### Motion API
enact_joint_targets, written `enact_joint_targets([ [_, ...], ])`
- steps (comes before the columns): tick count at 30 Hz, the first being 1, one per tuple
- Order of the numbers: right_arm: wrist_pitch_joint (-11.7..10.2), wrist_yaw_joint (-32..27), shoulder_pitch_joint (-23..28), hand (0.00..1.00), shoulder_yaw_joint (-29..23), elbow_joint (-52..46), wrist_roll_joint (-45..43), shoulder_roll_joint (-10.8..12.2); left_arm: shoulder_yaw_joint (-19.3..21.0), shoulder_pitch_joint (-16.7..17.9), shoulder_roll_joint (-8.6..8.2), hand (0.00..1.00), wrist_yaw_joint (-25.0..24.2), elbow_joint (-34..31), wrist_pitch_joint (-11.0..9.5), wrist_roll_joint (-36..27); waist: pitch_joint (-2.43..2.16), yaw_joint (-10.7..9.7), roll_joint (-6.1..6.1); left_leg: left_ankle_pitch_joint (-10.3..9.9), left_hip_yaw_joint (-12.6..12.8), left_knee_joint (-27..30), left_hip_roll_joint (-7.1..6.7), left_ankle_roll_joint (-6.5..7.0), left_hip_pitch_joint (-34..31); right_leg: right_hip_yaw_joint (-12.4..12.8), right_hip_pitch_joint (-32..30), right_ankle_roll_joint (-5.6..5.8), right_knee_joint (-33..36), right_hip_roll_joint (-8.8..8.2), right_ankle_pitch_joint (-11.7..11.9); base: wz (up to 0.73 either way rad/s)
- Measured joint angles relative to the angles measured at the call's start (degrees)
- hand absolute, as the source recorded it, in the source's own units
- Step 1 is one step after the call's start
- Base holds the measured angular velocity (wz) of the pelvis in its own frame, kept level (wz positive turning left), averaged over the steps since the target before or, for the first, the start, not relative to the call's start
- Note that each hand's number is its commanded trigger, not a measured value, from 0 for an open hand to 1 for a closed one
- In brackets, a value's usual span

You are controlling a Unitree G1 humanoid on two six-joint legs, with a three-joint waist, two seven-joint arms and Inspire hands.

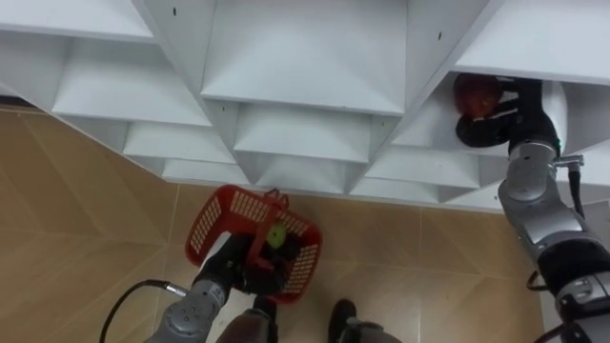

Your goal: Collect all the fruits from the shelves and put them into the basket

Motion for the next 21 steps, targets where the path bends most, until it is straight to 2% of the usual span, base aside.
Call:
enact_joint_targets([
  [21,-0.64,2.82,-0.01,1.0,0.81,-0.01,0.2,0.22,-0.27,0.02,-0.09,1.0,-0.49,0.02,0.05,-0.01,-0.02,0.05,0.09,0.59,0.09,-0.11,-0.03,0.02,0.07,0.08,-0.08,-0.14,-0.39,-0.07,0.42,0.0],
])
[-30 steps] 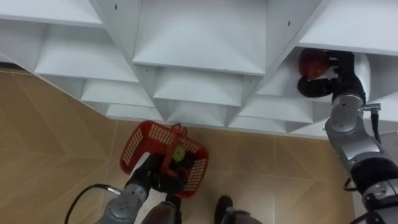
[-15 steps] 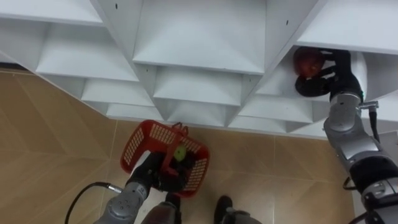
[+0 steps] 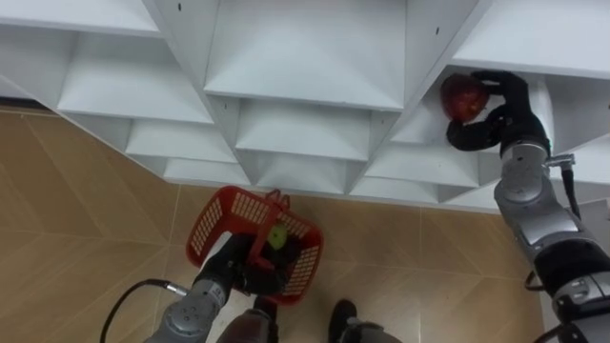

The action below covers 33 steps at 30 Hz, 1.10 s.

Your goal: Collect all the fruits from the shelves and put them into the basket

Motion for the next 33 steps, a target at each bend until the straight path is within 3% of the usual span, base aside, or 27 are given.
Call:
enact_joint_targets([
  [10,-0.42,1.12,0.03,1.0,-0.07,-0.07,0.2,0.0,0.28,-0.03,-0.39,1.0,-1.2,0.01,-0.03,0.02,-0.17,-0.01,0.31,0.06,0.14,-0.06,0.08,0.07,-0.01,0.05,0.2,0.13,-0.65,0.11,0.37,0.0],
  [15,-0.74,1.99,0.11,1.0,0.05,-0.58,0.16,0.09,0.19,-0.03,-0.18,1.0,-1.18,0.05,-0.04,-1.03,-0.55,-0.03,0.96,0.12,0.1,-0.49,-0.01,0.13,0.16,0.05,0.23,0.19,-0.79,0.08,0.44,0.0],
  [22,-0.74,3.59,0.45,1.0,0.92,-0.64,0.18,0.75,0.37,0.13,-0.22,1.0,-1.09,0.25,-0.16,-1.18,-0.7,-0.01,1.26,1.19,0.17,-3.13,-0.07,-0.03,2.61,0.08,2.33,0.11,-2.7,0.24,0.99,0.0],
  [33,-0.75,5.84,0.56,1.0,1.0,-2.43,0.42,2.11,0.6,-0.07,-0.32,1.0,0.12,0.39,-0.36,-1.53,-0.73,-0.4,1.32,1.31,0.94,-3.28,-0.02,0.0,2.94,0.32,2.42,0.09,-2.63,0.23,1.11,0.0],
])
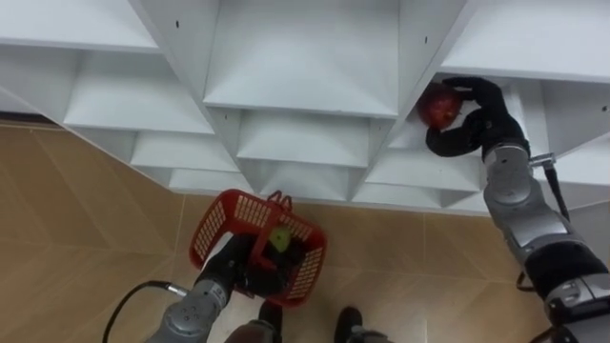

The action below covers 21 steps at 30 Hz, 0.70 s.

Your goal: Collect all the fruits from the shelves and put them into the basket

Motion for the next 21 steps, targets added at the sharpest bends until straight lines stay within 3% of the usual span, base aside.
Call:
enact_joint_targets([
  [5,-0.03,1.06,0.29,1.0,-0.01,-1.32,0.02,0.32,0.07,-0.29,-0.05,1.0,0.62,0.93,-0.3,-0.09,0.0,-0.46,0.0,0.03,0.2,-0.02,0.0,0.04,0.58,0.13,0.5,0.02,-0.08,-0.01,0.04,0.0],
  [13,-0.38,3.23,5.55,1.0,-1.02,-11.2,-0.36,0.97,1.65,-0.1,-0.64,1.0,1.96,1.97,-0.34,-0.62,-0.31,-3.38,0.41,0.2,0.67,-0.64,-0.04,0.3,1.74,0.35,1.65,0.26,-0.21,-0.1,0.17,0.0],
  [18,-0.37,5.48,12.08,1.0,-1.0,-15.75,-0.74,1.11,1.64,0.63,-1.26,1.0,2.71,2.04,-0.34,-0.52,-1.34,-3.93,1.85,0.2,0.68,-0.7,-0.04,0.3,2.06,0.46,2.12,0.38,-0.98,-0.03,0.29,-0.01],
  [21,-0.35,6.58,14.04,1.0,-0.94,-16.62,-0.4,1.22,1.67,0.82,-1.25,1.0,3.03,2.04,-0.35,-0.55,-1.42,-3.94,1.94,0.32,1.16,-1.61,-0.04,0.28,2.99,1.31,2.19,0.38,-0.96,0.14,0.44,-0.12],
])
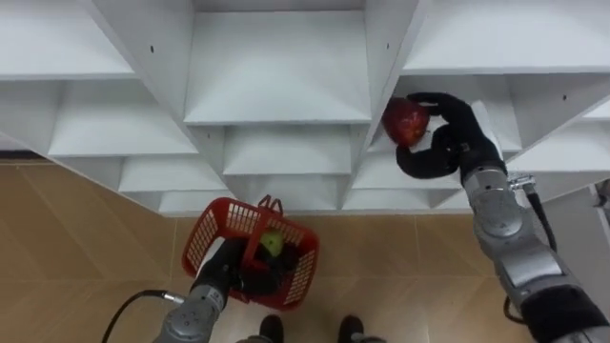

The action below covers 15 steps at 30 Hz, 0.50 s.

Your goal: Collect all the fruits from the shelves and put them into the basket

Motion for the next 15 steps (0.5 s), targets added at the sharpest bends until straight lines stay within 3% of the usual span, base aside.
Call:
enact_joint_targets([
  [8,0.0,0.3,3.32,1.0,0.0,-3.12,3.23,0.28,0.02,0.19,0.12,1.0,-0.07,-1.7,-0.79,-0.11,-0.14,-1.01,-0.03,0.28,0.96,-0.19,0.06,0.09,0.04,0.91,-0.38,0.11,-0.17,0.24,0.61,-0.06],
  [11,0.0,0.83,5.9,1.0,0.02,-4.24,3.61,1.59,-0.01,0.99,0.1,1.0,0.11,-1.97,-1.67,-0.07,-0.57,-1.89,-0.11,0.3,0.97,-0.19,0.07,0.13,0.03,0.86,-0.28,0.16,-0.32,0.22,0.66,0.0],
  [15,-0.02,2.79,9.51,1.0,0.0,-5.35,3.58,1.79,0.27,2.54,0.09,1.0,-0.4,-3.42,-1.69,0.0,-0.62,-2.28,-0.04,0.34,0.99,-0.18,0.14,0.19,-0.08,0.81,-0.19,0.25,-0.84,0.28,0.96,0.0],
])
